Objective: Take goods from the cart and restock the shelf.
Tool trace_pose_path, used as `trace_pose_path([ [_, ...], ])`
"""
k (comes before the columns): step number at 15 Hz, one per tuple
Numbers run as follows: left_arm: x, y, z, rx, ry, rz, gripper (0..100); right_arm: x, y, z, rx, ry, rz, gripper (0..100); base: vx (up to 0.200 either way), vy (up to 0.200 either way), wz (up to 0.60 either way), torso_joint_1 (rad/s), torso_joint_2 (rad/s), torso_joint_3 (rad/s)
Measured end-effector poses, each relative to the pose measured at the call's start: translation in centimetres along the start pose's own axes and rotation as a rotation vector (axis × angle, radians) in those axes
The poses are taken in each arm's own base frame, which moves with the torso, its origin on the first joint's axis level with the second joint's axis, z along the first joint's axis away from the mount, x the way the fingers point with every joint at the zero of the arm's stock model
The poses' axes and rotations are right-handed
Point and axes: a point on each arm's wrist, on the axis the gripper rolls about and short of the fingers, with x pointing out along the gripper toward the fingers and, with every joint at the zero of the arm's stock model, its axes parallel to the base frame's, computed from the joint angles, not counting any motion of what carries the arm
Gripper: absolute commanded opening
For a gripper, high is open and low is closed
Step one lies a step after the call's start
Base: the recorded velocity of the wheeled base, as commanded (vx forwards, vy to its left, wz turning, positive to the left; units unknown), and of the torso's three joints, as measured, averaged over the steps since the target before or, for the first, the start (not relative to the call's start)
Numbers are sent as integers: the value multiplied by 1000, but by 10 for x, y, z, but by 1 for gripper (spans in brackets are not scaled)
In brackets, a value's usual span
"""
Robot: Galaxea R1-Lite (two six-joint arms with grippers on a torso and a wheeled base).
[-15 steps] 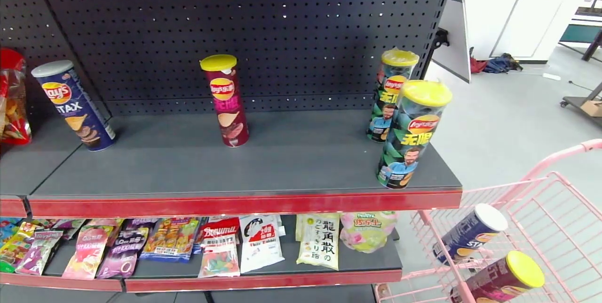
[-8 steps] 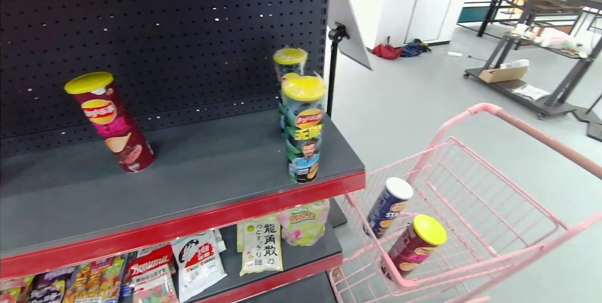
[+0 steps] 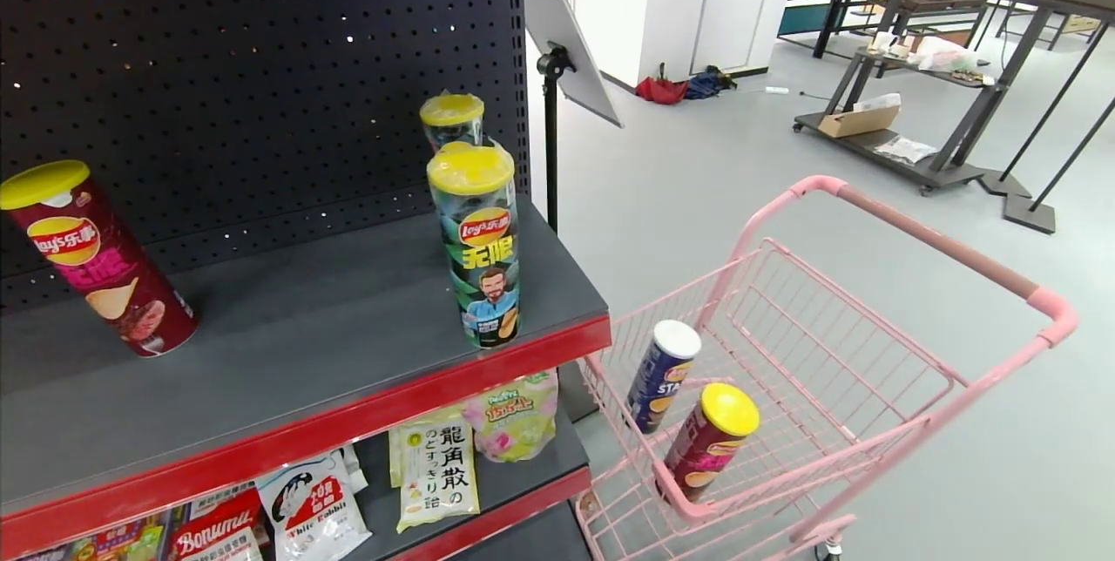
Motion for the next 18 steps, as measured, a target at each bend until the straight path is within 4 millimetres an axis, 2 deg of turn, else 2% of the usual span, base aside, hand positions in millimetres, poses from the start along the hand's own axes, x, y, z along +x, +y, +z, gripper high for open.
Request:
trace_pose_path([
  [6, 0, 0, 0, 0, 0, 0, 100, 0, 0, 0, 1, 0, -1, 100, 0, 0, 0, -78, 191, 113],
  [18, 0, 0, 0, 0, 0, 0, 100, 0, 0, 0, 3, 0, -3, 100, 0, 0, 0, -155, 411, 258],
])
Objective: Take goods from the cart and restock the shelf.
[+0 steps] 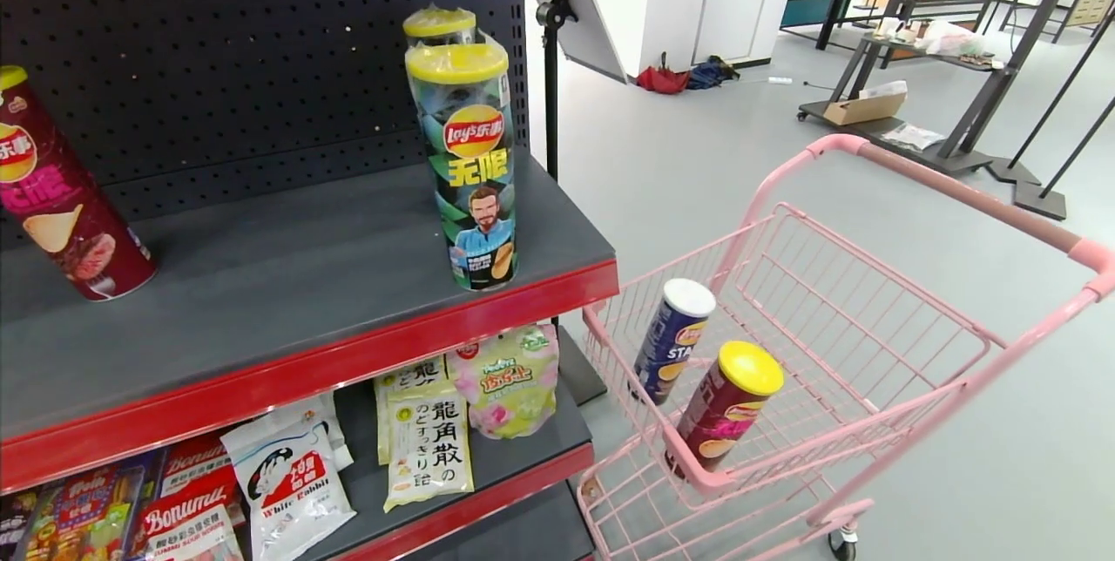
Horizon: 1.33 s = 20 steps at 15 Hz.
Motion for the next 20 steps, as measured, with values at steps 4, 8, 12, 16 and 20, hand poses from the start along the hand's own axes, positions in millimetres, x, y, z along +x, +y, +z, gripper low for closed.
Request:
trace_pose_path([
  [4, 0, 0, 0, 0, 0, 2, 100, 0, 0, 0, -1, 1, 1, 100, 0, 0, 0, -164, 520, 348],
  [8, 0, 0, 0, 1, 0, 2, 100, 0, 0, 0, -10, 2, 7, 100, 0, 0, 0, -39, 138, 91],
  [12, 0, 0, 0, 2, -1, 0, 100, 3, 0, 11, -2, 28, 61, 100, 0, 0, 0, 0, 0, 0],
  [16, 0, 0, 0, 2, -1, 0, 100, 29, 3, 84, 76, 74, 176, 100, 0, 0, 0, 0, 0, 0],
  [20, 0, 0, 0, 3, -1, 0, 100, 116, 16, 121, 127, 130, 283, 100, 0, 0, 0, 0, 0, 0],
])
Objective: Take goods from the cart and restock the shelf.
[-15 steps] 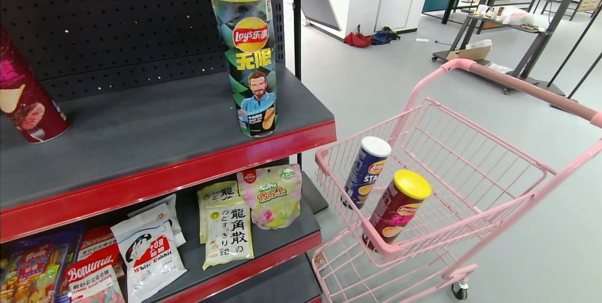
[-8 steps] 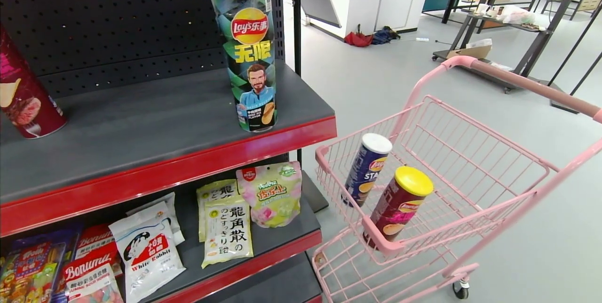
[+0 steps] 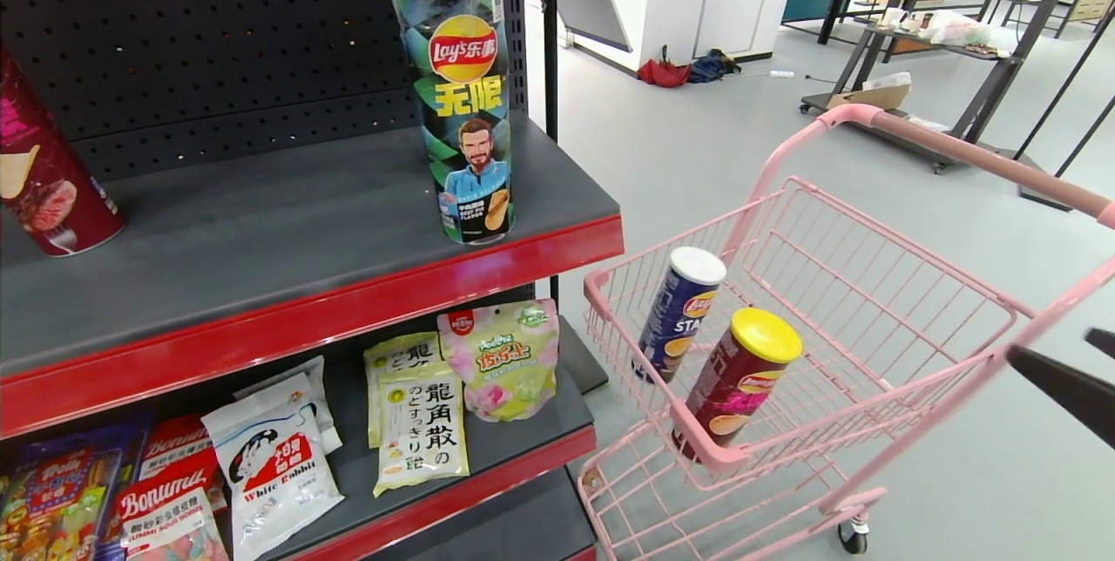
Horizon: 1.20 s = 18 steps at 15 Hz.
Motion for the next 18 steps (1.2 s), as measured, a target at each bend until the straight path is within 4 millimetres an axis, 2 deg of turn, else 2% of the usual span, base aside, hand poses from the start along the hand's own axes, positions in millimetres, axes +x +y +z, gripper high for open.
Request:
trace_pose_path([
  [2, 0, 0, 0, 0, 0, 0, 100, 53, -7, -6, 25, 48, 39, 100, 0, 0, 0, 0, 0, 0],
  [3, 0, 0, 0, 0, 0, 0, 100, 72, -10, -14, 35, 73, 51, 100, 0, 0, 0, 0, 0, 0],
  [5, 0, 0, 0, 0, 0, 0, 100, 106, -14, -33, 52, 136, 88, 100, 0, 0, 0, 0, 0, 0],
  [7, 0, 0, 0, 0, 0, 0, 100, 128, -12, -52, 60, 200, 120, 100, 0, 0, 0, 0, 0, 0],
  [11, 0, 0, 0, 0, 0, 0, 100, 152, -6, -78, 63, 283, 158, 100, 0, 0, 0, 0, 0, 0],
  [18, 0, 0, 0, 1, 0, 0, 100, 170, 5, -98, 58, 339, 203, 100, 0, 0, 0, 0, 0, 0],
])
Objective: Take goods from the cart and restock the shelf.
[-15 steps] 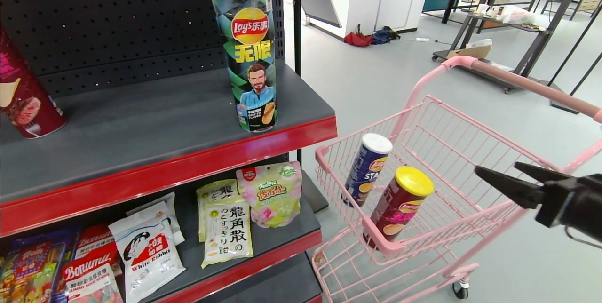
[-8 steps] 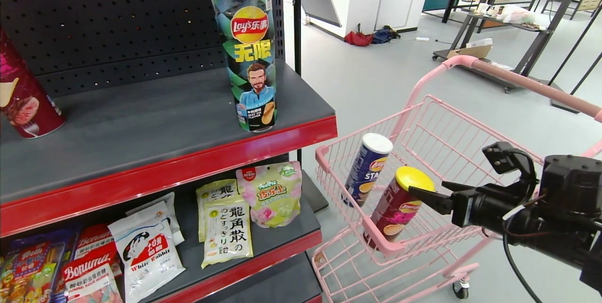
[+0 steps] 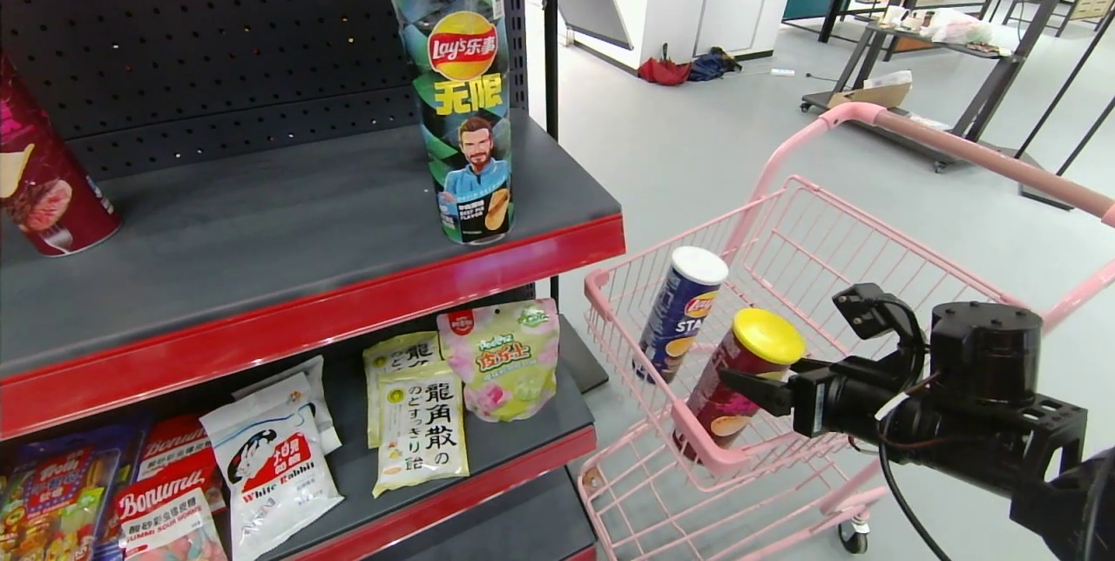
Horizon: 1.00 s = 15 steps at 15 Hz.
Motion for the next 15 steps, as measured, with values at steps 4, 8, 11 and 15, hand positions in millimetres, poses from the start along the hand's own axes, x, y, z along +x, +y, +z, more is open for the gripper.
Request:
trace_pose_path([
  [4, 0, 0, 0, 0, 0, 0, 100, 15, -6, -4, -7, -36, -5, 100, 0, 0, 0, 0, 0, 0],
  [8, 0, 0, 0, 0, 0, 0, 100, 27, -12, -12, -5, -30, -11, 100, 0, 0, 0, 0, 0, 0],
  [11, 0, 0, 0, 0, 0, 0, 100, 34, -15, -11, -2, -31, -17, 100, 0, 0, 0, 0, 0, 0],
  [15, 0, 0, 0, 0, 0, 0, 100, 43, -19, -8, -3, -43, -22, 100, 0, 0, 0, 0, 0, 0],
])
